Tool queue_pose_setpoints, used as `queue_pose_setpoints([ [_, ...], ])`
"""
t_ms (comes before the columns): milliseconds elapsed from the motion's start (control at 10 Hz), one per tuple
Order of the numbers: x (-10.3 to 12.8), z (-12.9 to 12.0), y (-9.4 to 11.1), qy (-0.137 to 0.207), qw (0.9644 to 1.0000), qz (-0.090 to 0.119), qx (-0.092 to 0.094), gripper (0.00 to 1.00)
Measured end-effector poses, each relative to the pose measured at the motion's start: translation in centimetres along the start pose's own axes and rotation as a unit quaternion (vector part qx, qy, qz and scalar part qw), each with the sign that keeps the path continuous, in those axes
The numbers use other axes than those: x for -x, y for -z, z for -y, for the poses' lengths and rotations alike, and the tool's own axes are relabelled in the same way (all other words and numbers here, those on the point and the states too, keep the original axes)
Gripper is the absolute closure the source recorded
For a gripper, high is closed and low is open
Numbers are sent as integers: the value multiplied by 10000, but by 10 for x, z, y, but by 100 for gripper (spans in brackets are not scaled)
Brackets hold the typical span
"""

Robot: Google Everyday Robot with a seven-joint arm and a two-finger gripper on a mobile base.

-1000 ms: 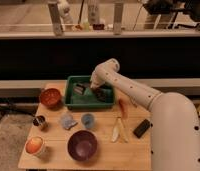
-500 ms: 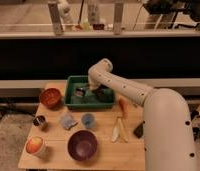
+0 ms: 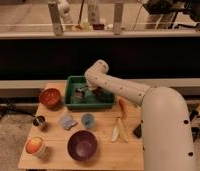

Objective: Wipe tray with brush

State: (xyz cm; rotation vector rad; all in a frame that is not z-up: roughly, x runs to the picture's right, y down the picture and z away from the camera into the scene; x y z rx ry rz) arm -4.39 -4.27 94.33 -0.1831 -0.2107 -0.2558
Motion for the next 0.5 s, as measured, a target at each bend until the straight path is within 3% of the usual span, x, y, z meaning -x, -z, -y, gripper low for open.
queue_pose_setpoints([
  [200, 9, -2, 1, 335, 9991, 221, 161, 100],
  [500, 14, -5, -1, 627, 9966, 351, 408, 100],
])
